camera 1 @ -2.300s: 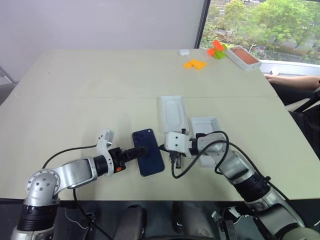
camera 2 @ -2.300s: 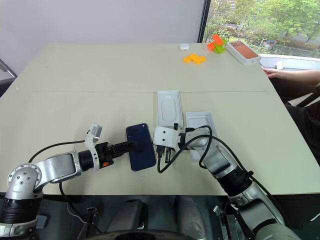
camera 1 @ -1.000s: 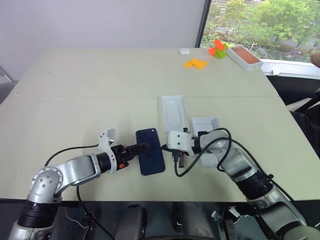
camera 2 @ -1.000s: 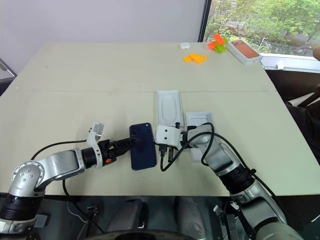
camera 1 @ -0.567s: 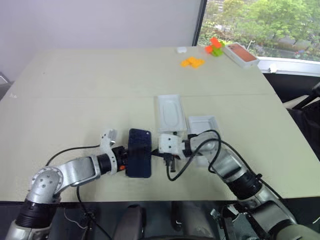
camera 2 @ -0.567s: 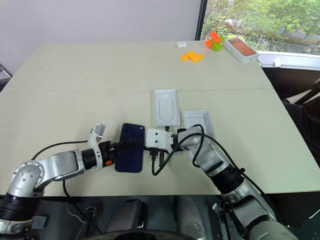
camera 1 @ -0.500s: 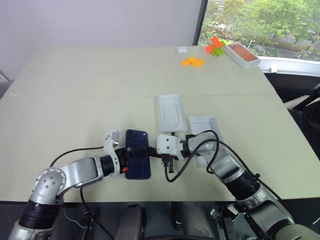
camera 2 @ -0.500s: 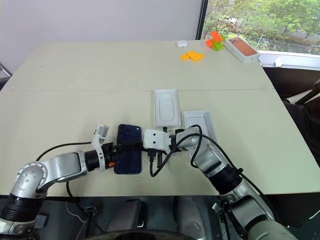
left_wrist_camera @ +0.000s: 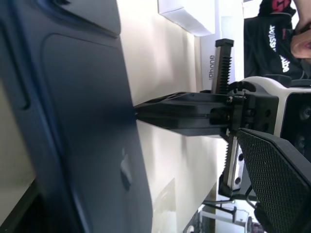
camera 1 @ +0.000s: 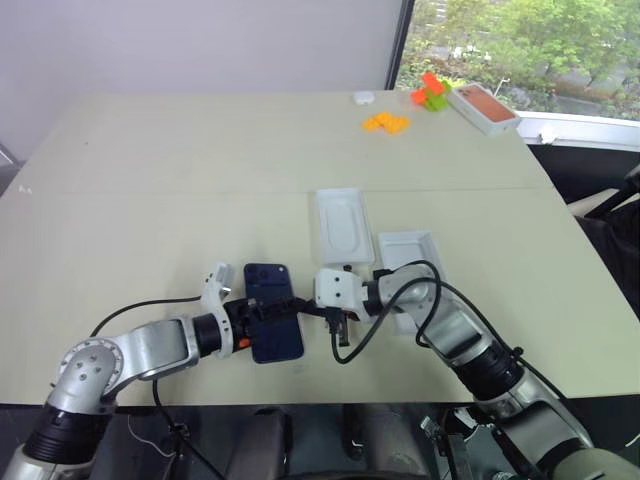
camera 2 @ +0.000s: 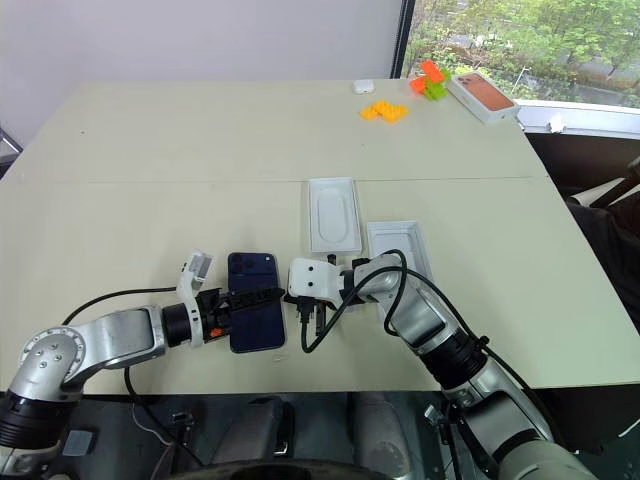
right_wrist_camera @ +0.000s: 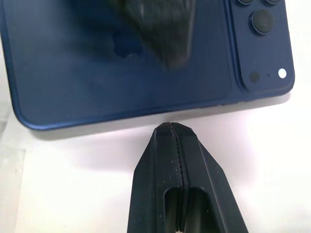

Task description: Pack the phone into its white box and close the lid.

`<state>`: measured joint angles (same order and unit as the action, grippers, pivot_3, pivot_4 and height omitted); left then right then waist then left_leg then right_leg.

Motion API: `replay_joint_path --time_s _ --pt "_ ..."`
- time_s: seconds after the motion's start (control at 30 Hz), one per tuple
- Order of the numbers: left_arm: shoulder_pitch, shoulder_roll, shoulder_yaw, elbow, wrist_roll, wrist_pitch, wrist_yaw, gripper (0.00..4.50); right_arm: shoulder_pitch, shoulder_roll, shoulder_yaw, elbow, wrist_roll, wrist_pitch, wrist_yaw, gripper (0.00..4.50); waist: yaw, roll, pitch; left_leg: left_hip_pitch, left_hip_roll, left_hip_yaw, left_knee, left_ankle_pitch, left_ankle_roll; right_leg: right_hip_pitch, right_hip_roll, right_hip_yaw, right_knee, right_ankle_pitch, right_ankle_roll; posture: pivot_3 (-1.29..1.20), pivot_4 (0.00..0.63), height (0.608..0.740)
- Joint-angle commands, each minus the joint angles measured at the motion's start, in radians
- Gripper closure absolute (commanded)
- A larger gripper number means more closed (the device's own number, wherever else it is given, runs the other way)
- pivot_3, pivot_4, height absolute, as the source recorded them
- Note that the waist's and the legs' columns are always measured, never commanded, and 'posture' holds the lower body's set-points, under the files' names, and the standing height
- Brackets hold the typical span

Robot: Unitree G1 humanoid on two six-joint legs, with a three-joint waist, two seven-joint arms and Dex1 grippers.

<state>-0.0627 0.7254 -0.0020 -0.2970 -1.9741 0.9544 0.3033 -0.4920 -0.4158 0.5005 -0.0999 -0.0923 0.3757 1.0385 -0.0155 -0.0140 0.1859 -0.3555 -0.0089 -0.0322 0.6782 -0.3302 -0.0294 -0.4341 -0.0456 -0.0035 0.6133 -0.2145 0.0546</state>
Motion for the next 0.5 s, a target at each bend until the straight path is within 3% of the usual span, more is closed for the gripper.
replay_joint_path --time_s 0.03,0.33,0.43,0.5 --pt "0.044 0.058 0.051 0.009 0.012 0.004 -0.006 0.03 0.007 -0.017 -0.006 -0.019 0.004 -0.010 -0.003 4.50 -0.002 0.000 0.000 0.000 0.000 0.000 0.000 0.000 0.000 0.000 0.000 0.000 0.000 0.000 0.000 0.00 0.150 0.740" --pt "0.075 0.088 0.073 0.010 0.015 -0.008 -0.037 0.03 0.001 -0.025 -0.009 -0.015 0.007 -0.025 -0.006 4.50 0.000 0.000 0.000 0.000 0.001 0.000 0.000 0.000 0.000 0.000 0.000 0.000 0.000 0.000 0.000 0.00 0.150 0.740" --pt "0.069 0.070 0.069 0.007 0.019 -0.018 -0.040 0.83 -0.001 -0.026 -0.009 -0.014 0.006 -0.030 -0.007 4.50 0.000 0.000 0.000 0.000 0.001 0.000 0.000 0.000 0.000 0.000 0.000 0.000 0.000 0.000 0.000 0.00 0.150 0.740" --pt "0.067 0.061 0.068 0.003 0.021 -0.020 -0.043 1.82 0.001 -0.029 -0.010 -0.022 0.006 -0.028 -0.006 4.50 0.001 0.000 0.001 0.000 0.001 0.000 0.000 0.000 0.000 0.000 0.000 0.000 0.000 0.000 0.000 0.00 0.150 0.740"
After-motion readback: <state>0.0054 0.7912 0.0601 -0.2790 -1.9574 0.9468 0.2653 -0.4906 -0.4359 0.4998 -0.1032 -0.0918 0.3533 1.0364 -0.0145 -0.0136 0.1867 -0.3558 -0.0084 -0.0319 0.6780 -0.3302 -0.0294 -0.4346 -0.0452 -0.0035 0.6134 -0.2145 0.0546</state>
